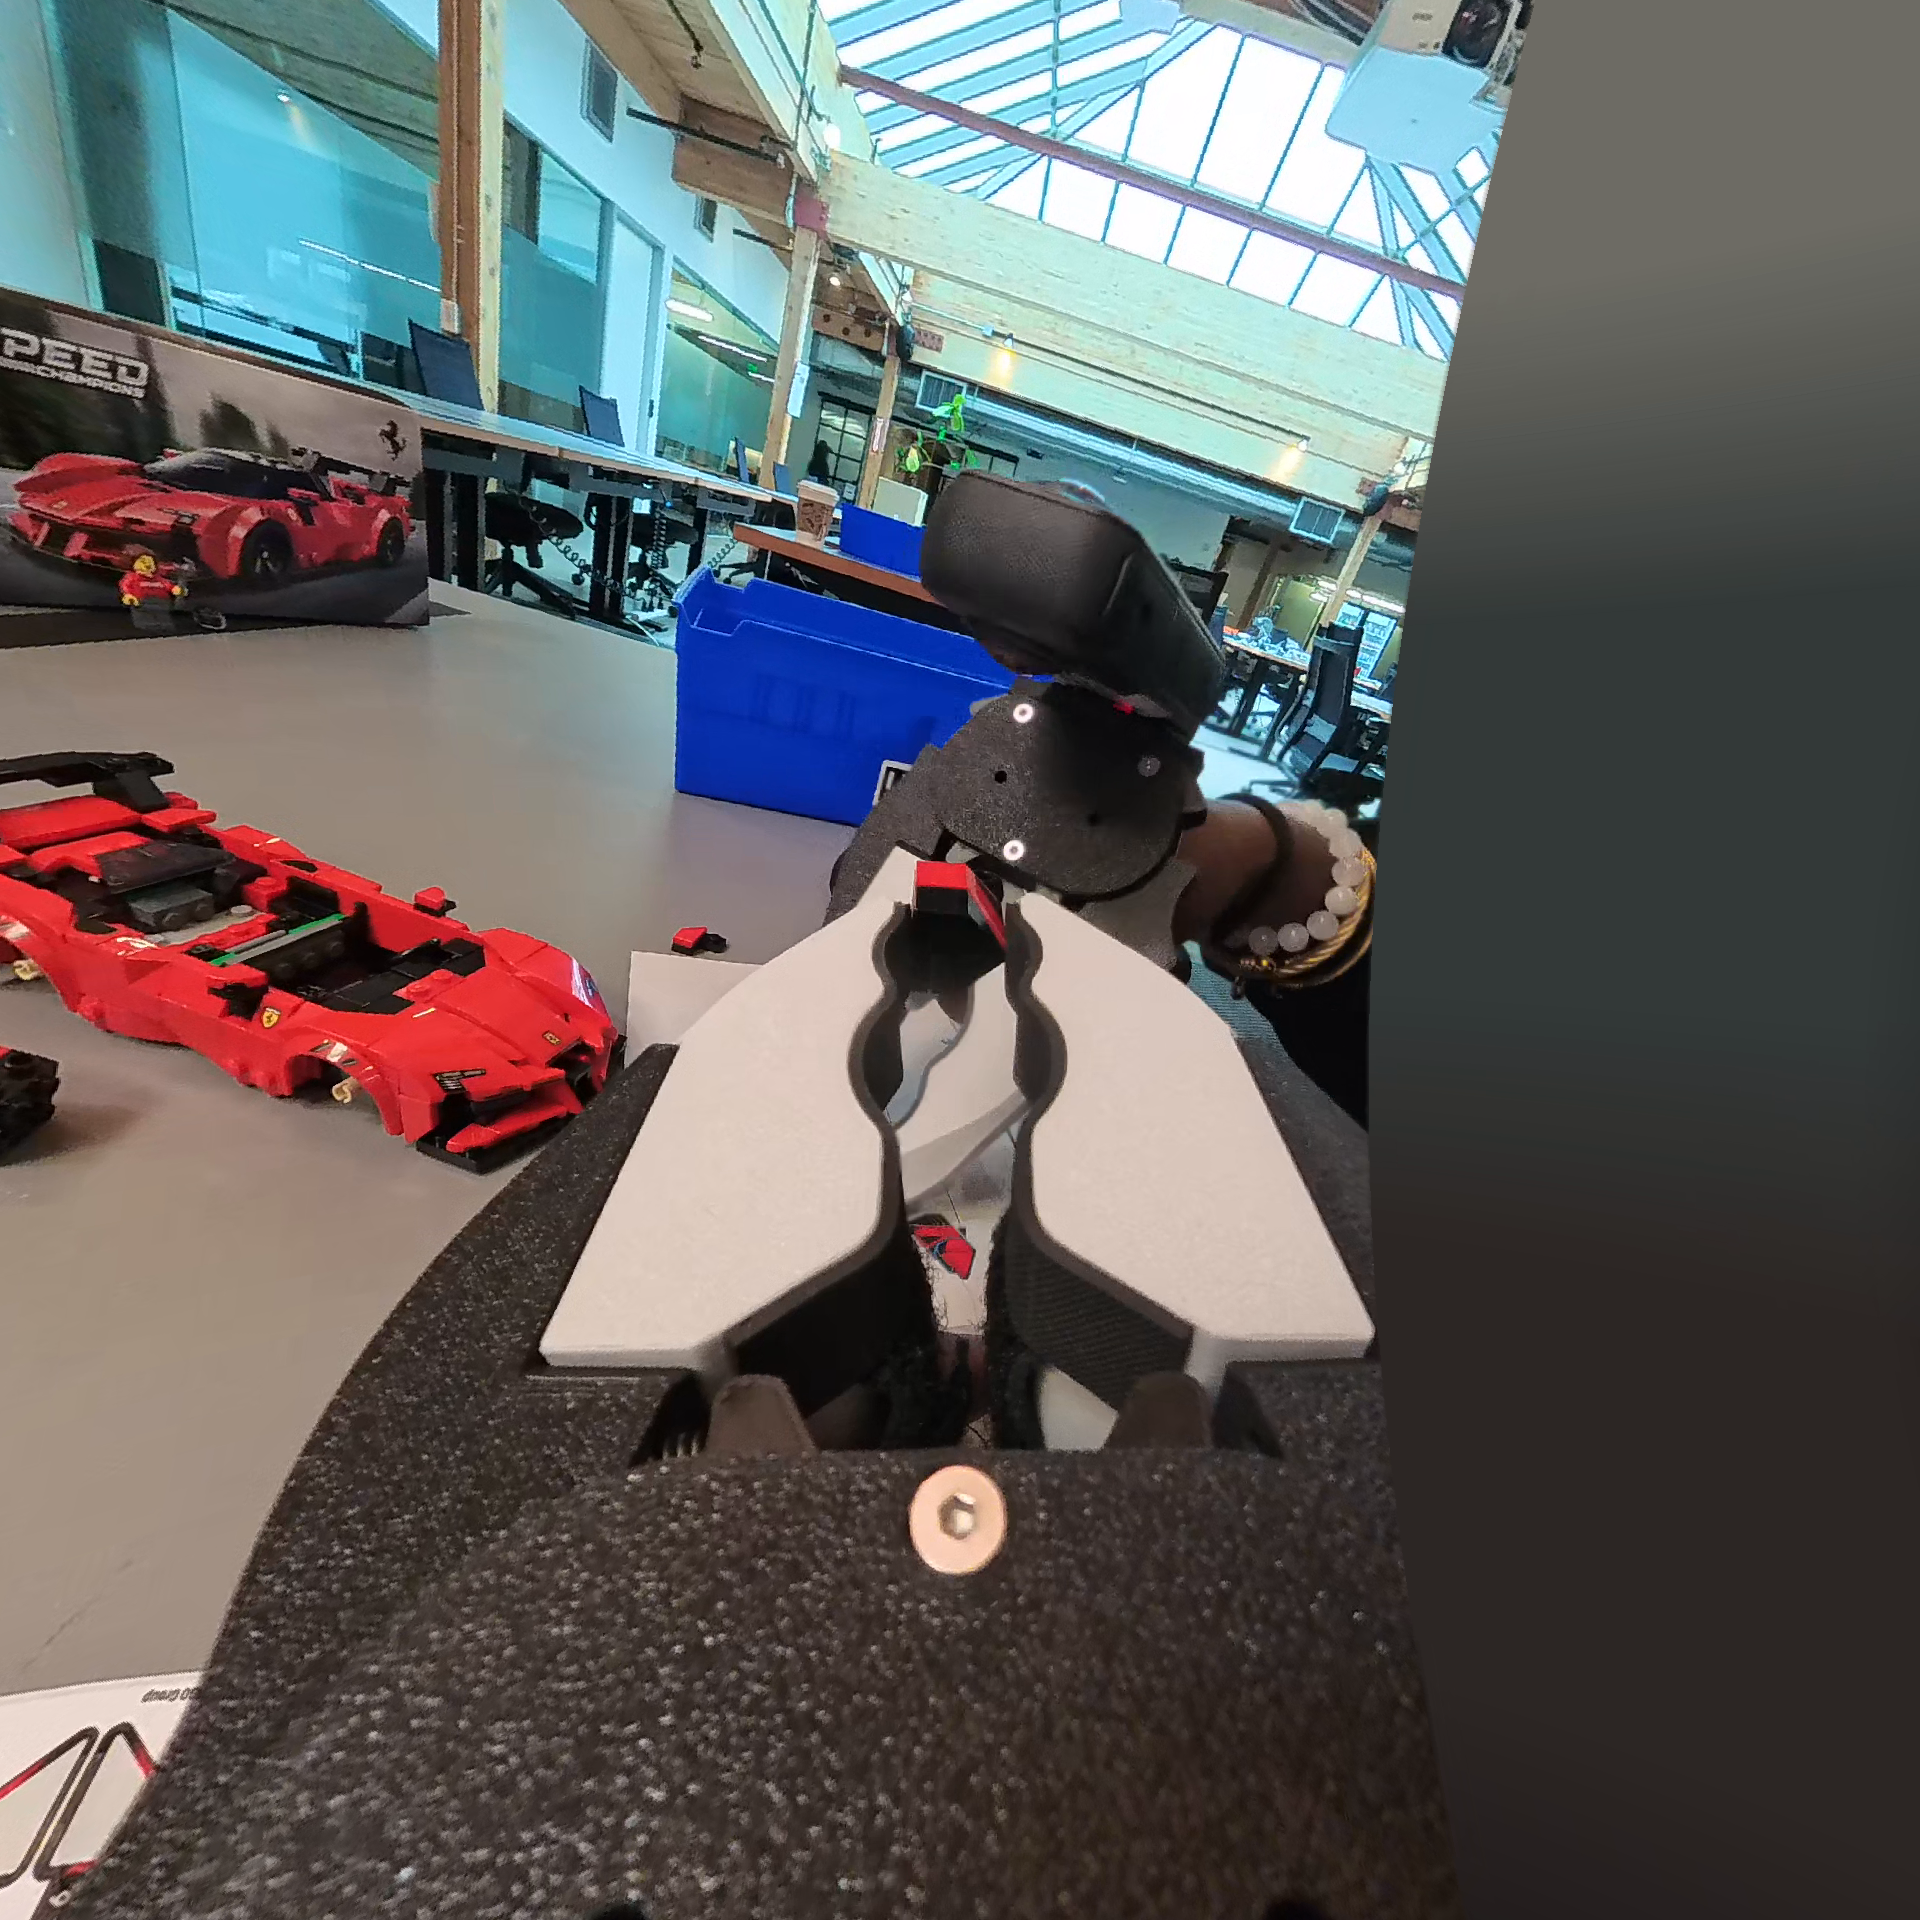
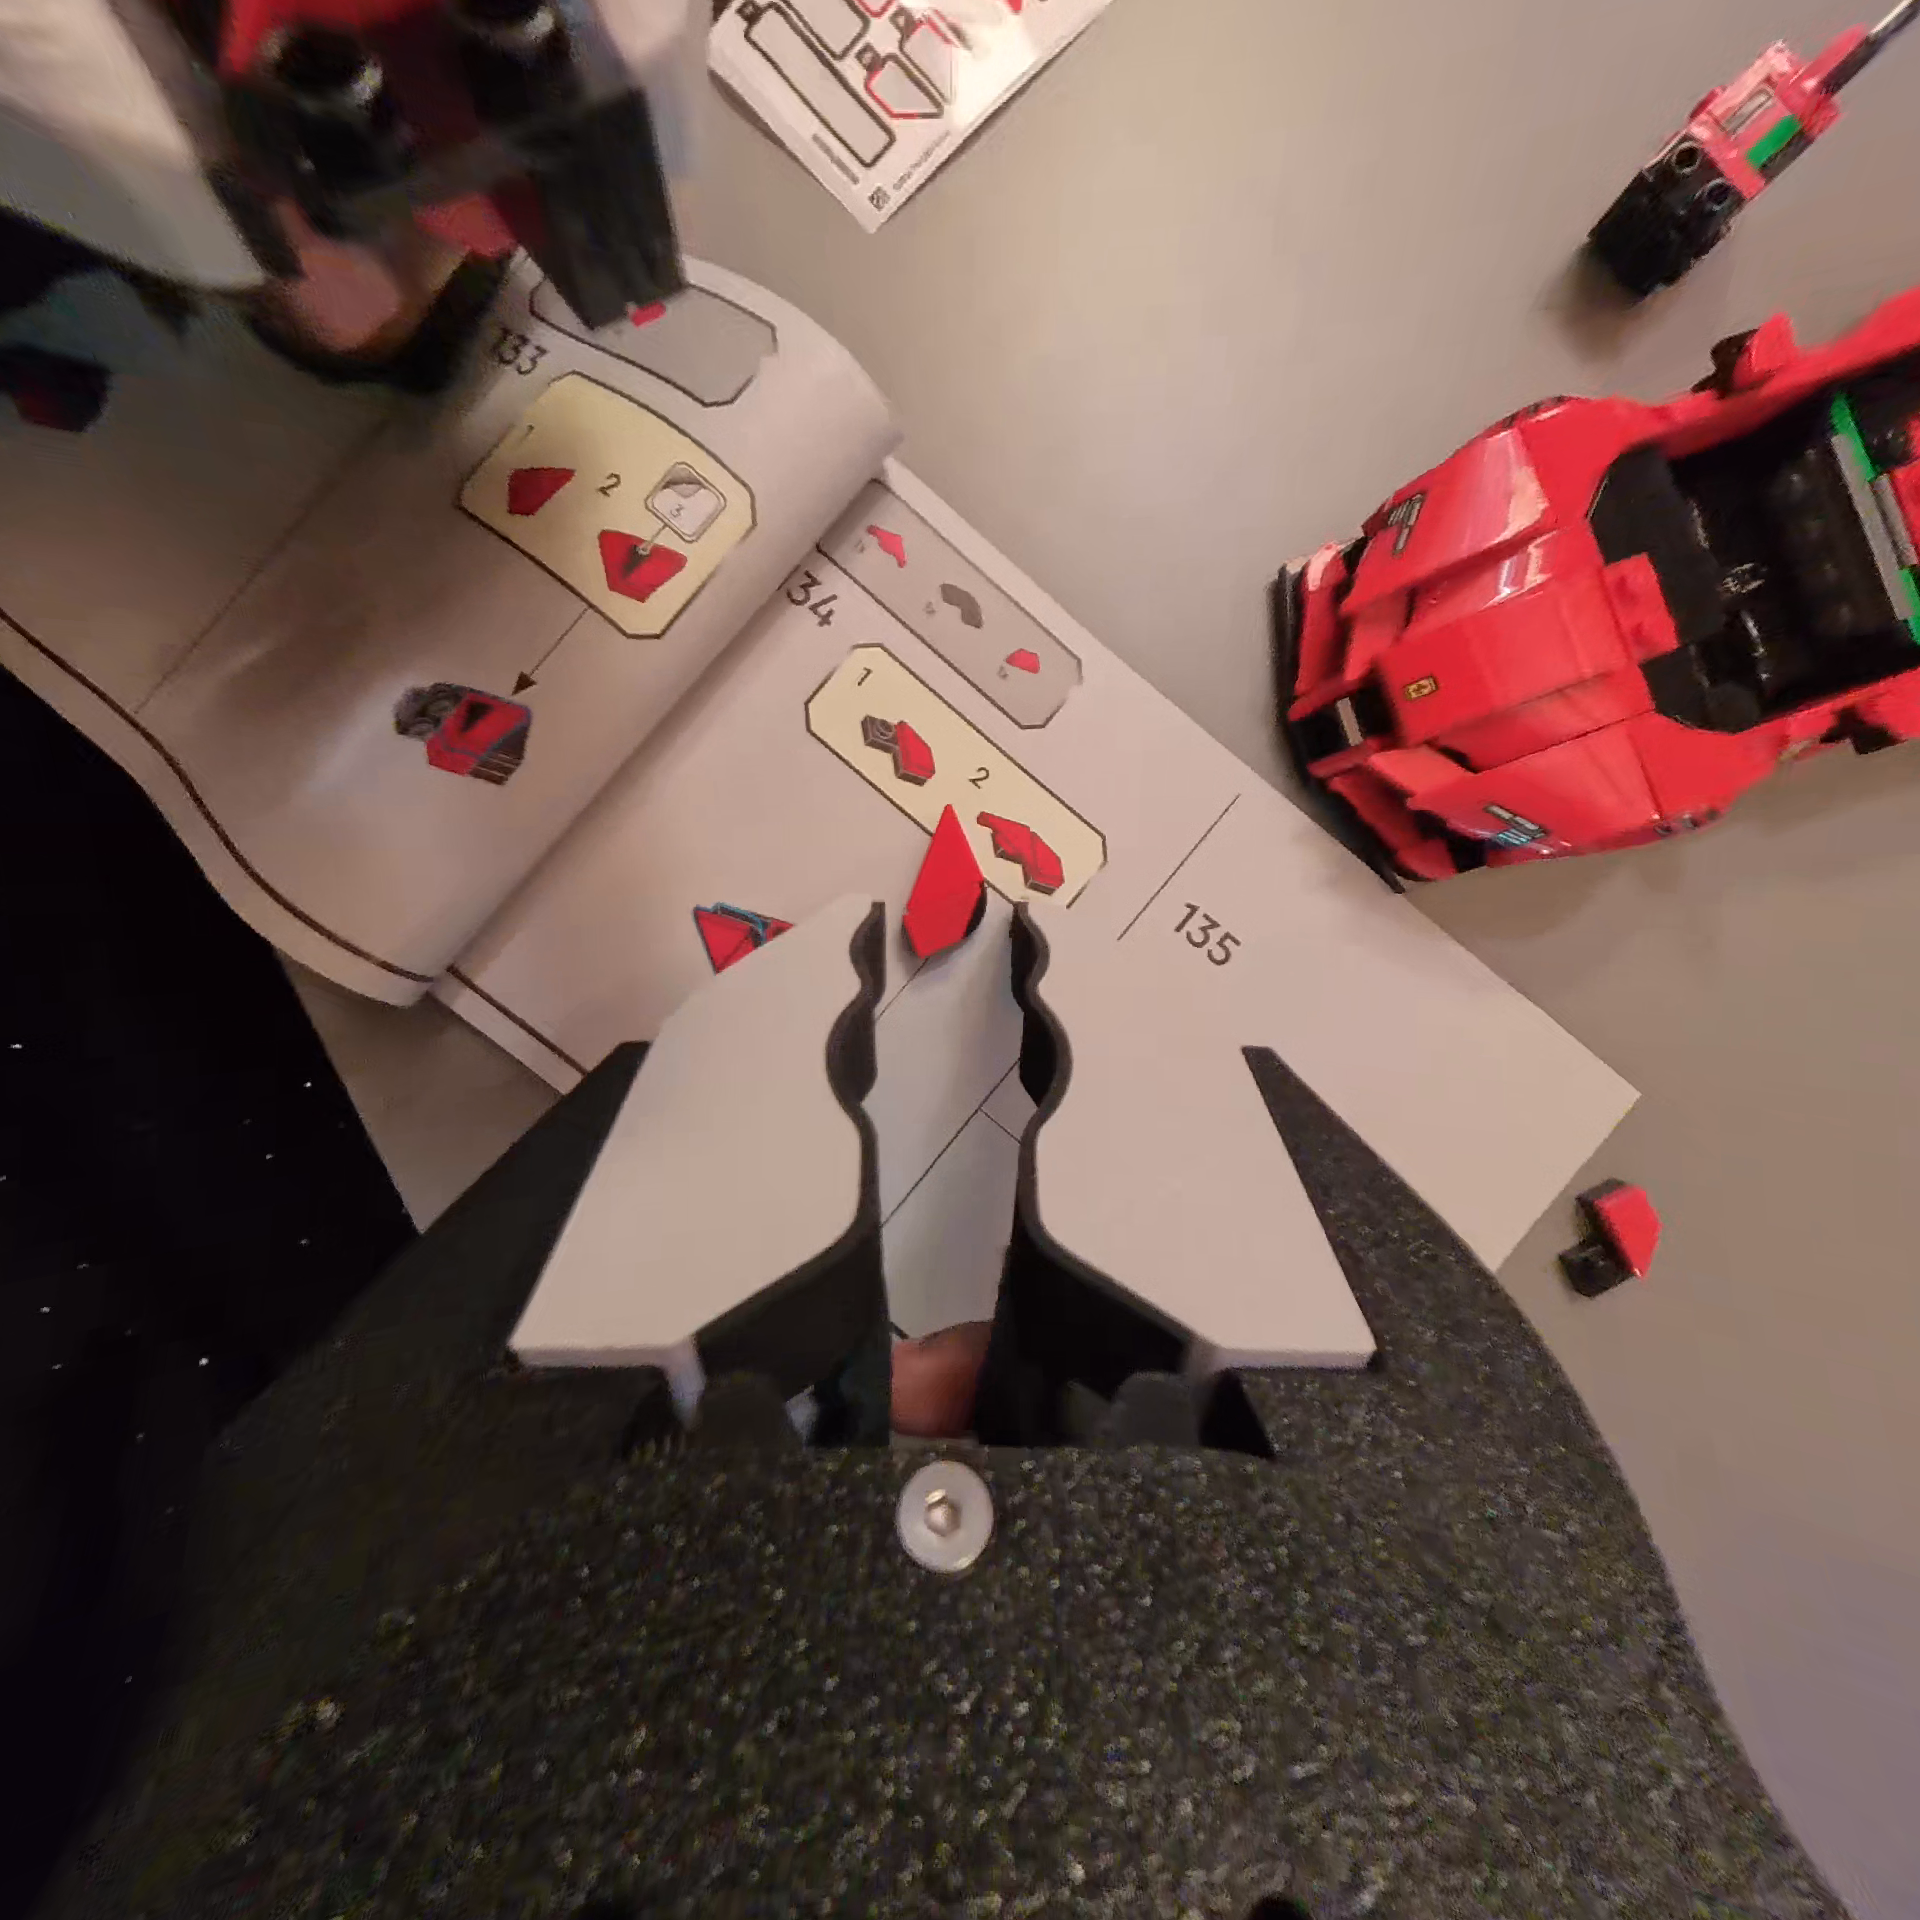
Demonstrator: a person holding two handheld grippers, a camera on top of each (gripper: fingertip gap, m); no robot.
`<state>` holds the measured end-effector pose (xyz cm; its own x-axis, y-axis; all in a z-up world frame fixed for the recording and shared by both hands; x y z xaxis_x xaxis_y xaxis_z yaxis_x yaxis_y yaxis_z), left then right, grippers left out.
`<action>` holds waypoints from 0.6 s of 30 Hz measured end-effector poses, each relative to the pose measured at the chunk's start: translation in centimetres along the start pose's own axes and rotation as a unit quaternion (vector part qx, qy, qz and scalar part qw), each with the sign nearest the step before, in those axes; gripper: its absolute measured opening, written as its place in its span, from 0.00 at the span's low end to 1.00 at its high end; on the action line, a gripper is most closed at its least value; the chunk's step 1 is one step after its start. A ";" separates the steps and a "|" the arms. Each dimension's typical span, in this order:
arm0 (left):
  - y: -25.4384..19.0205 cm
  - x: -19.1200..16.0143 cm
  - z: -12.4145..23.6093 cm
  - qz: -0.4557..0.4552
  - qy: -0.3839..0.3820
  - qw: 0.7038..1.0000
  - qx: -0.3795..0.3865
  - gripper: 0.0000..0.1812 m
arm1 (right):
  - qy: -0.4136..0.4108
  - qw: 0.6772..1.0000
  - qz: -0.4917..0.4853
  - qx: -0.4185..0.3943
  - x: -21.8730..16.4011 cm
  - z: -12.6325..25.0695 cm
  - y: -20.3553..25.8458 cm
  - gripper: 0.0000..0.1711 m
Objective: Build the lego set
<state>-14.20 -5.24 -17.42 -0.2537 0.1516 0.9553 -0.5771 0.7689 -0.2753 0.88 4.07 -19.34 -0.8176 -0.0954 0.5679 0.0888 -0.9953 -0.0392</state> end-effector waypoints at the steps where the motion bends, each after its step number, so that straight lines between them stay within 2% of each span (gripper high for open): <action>1: 0.0 0.0 0.0 -0.001 0.000 1.000 0.000 0.09 | -0.006 1.000 0.001 0.001 0.0 -0.1 0.1 0.09; 5: 0.0 0.0 0.0 0.002 0.000 1.000 -0.007 0.09 | -0.025 0.998 0.048 0.024 -0.2 -0.2 -0.3 0.09; 8: 0.0 0.0 0.1 0.023 -0.016 0.998 -0.052 0.09 | -0.061 0.985 0.135 0.089 -0.3 1.0 -1.1 0.09; 10: -0.2 -0.1 -0.1 0.066 -0.030 0.989 -0.129 0.09 | -0.100 0.963 0.210 0.133 0.4 3.5 -1.5 0.09; 13: -0.7 -0.1 -0.7 0.114 -0.032 0.966 -0.231 0.09 | -0.161 0.912 0.339 0.164 2.9 8.6 -1.0 0.09; 15: -1.1 -0.1 -1.0 0.113 -0.034 0.960 -0.255 0.09 | -0.166 0.885 0.387 0.200 5.0 11.0 -0.2 0.09; 18: -1.4 -0.2 -1.3 0.110 -0.040 0.957 -0.264 0.09 | -0.130 0.855 0.431 0.258 7.9 12.1 1.1 0.09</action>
<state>-12.32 -5.54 -17.06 -0.3943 0.3136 0.8638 -0.0351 0.9341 -0.3552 1.36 2.42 -4.96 -0.1737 -0.7143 0.6780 0.8884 -0.4107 -0.2051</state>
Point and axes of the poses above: each gripper's, where its closed fingertips meet, z back along the fingers, x out of its top, y = z × x across the jaws, the point moved 10 cm from there along z, back along the fingers, and after that the axes turned 1 degree about -x, right-handed, at the moved point
